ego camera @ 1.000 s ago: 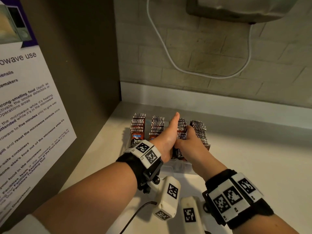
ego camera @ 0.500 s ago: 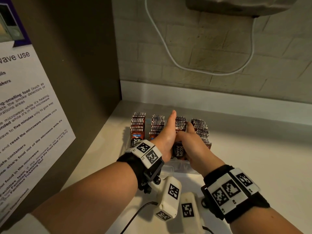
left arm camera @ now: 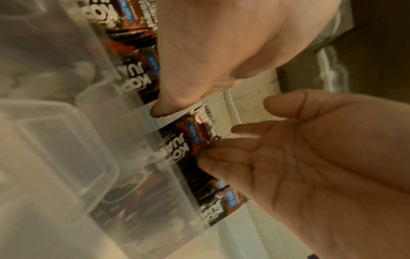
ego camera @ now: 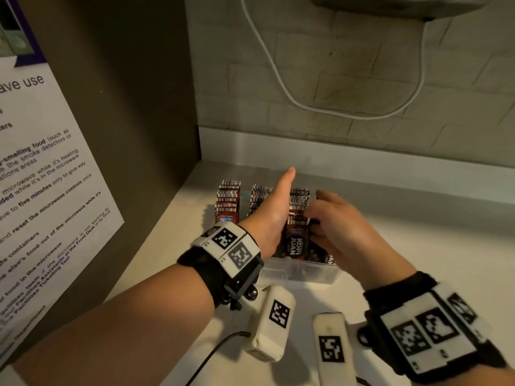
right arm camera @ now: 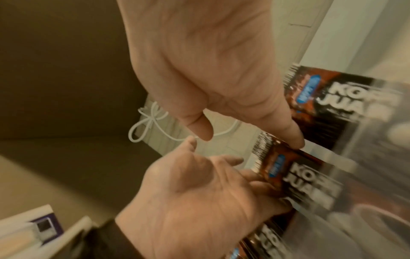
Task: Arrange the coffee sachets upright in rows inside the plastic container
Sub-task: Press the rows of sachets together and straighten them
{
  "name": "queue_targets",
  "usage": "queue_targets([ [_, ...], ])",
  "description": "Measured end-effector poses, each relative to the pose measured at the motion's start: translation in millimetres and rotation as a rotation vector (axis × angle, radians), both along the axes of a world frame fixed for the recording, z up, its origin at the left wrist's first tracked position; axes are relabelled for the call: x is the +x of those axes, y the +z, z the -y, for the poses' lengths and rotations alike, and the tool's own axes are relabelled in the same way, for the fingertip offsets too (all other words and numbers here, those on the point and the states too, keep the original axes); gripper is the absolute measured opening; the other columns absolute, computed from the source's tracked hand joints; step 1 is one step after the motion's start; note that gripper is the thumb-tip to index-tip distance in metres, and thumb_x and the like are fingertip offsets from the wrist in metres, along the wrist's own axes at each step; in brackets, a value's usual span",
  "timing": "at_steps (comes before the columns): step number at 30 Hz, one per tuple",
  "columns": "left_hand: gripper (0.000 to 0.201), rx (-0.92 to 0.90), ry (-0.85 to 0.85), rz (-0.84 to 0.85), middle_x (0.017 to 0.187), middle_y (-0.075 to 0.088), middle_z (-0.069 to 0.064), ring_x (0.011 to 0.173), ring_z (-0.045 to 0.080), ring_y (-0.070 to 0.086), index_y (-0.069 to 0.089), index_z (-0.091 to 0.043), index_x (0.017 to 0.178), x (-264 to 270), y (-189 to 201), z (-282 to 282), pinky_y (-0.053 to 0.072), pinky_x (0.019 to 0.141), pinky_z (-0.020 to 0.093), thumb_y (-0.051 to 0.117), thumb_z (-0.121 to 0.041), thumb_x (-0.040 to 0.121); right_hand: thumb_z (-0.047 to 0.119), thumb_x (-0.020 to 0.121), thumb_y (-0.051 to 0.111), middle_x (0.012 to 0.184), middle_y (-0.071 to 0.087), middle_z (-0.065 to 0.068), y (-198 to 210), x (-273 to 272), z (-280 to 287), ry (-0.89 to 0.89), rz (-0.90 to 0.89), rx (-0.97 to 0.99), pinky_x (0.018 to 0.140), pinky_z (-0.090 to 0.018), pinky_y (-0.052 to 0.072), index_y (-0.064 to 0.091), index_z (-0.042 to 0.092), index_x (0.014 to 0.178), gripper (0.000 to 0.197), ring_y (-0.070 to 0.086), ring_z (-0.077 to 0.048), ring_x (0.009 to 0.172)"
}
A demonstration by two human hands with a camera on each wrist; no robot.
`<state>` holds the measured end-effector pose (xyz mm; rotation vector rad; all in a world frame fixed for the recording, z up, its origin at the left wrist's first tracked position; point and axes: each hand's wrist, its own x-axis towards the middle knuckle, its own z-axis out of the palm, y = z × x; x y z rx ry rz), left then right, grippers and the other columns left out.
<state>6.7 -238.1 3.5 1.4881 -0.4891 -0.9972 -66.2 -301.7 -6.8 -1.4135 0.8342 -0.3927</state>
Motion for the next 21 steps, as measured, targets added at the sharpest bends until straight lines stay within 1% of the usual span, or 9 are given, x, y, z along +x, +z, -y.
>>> queue_targets([
  [1,0.059,-0.001,-0.004,-0.006,0.117,0.066,-0.017,0.074,-0.012,0.065,0.026,-0.022,0.150,3.3,-0.1,-1.1,0.039,0.059,0.003,0.025,-0.054,0.100,0.004,0.092,0.044,0.103,0.060,-0.007,6.5,-4.6,0.6,-0.007,0.015,-0.017,0.056,-0.024,0.054,0.035,0.016,0.143,0.052,0.062,-0.018,0.080],
  [3,0.062,-0.008,-0.004,-0.044,0.150,0.043,0.001,0.131,0.011,0.046,0.024,-0.024,0.151,9.4,1.0,-5.0,0.031,0.093,0.019,0.036,-0.053,0.098,0.003,0.092,0.046,0.087,0.059,-0.004,19.5,-10.6,1.3,-0.034,0.047,-0.075,0.082,-0.036,0.055,0.051,0.015,0.125,0.035,0.060,-0.021,0.085],
  [4,0.061,-0.022,-0.002,0.005,0.153,0.036,0.005,0.138,0.019,0.039,0.026,-0.024,0.151,11.6,3.0,-6.9,0.028,0.103,0.026,0.043,-0.047,0.097,0.002,0.092,0.047,0.086,0.059,-0.005,25.5,-12.8,1.5,-0.047,0.055,-0.126,0.088,-0.039,0.052,0.056,0.014,0.115,0.028,0.059,-0.023,0.087],
  [6,0.049,-0.044,0.005,0.249,0.140,0.049,0.005,0.128,0.020,0.049,0.041,-0.021,0.142,18.1,5.0,-9.4,0.035,0.106,0.031,0.055,-0.028,0.096,0.001,0.089,0.052,0.084,0.062,-0.006,31.2,-15.6,5.7,-0.054,0.044,-0.300,0.077,-0.035,0.052,0.063,0.015,0.095,0.019,0.061,-0.021,0.081],
  [9,0.027,0.030,-0.034,0.748,0.102,0.065,-0.003,0.098,0.015,0.063,0.065,-0.019,0.114,26.0,1.9,-11.4,0.047,0.088,0.026,0.063,-0.012,0.089,0.000,0.079,0.063,0.074,0.067,0.000,27.2,-18.7,20.5,-0.027,-0.134,-0.727,0.065,-0.025,0.045,0.068,0.020,0.078,0.020,0.060,-0.016,0.069],
  [12,0.026,0.192,-0.230,1.120,0.110,0.065,0.000,0.098,0.016,0.061,0.069,-0.019,0.113,26.4,-9.2,-10.6,0.048,0.087,0.028,0.066,-0.016,0.087,0.000,0.069,0.071,0.073,0.064,0.007,18.8,-26.2,32.0,0.102,-0.416,-0.985,0.061,-0.023,0.041,0.071,0.021,0.082,0.025,0.058,-0.013,0.069],
  [15,0.027,0.254,-0.329,1.252,0.113,0.064,0.003,0.105,0.022,0.059,0.069,-0.018,0.114,25.4,-22.7,-5.3,0.048,0.090,0.034,0.067,-0.023,0.087,0.007,0.061,0.082,0.078,0.058,0.012,8.0,-37.1,37.6,0.261,-0.515,-1.041,0.056,-0.012,0.036,0.064,0.028,0.081,0.035,0.048,0.002,0.067],
  [18,0.023,0.278,-0.334,1.286,0.114,0.060,0.003,0.106,0.023,0.057,0.068,-0.018,0.113,24.3,-30.6,-0.6,0.047,0.090,0.034,0.065,-0.023,0.090,0.009,0.064,0.084,0.081,0.056,0.015,-2.2,-45.9,41.0,0.314,-0.492,-1.083,0.056,-0.009,0.033,0.068,0.027,0.083,0.031,0.047,0.003,0.068],
  [21,0.016,0.252,-0.306,1.263,0.111,0.059,0.002,0.102,0.021,0.057,0.068,-0.019,0.105,23.0,-31.7,1.5,0.047,0.090,0.034,0.064,-0.017,0.090,0.012,0.071,0.080,0.076,0.059,0.014,-10.4,-49.8,43.3,0.312,-0.467,-1.115,0.059,-0.010,0.039,0.072,0.022,0.082,0.017,0.048,0.004,0.063],
])
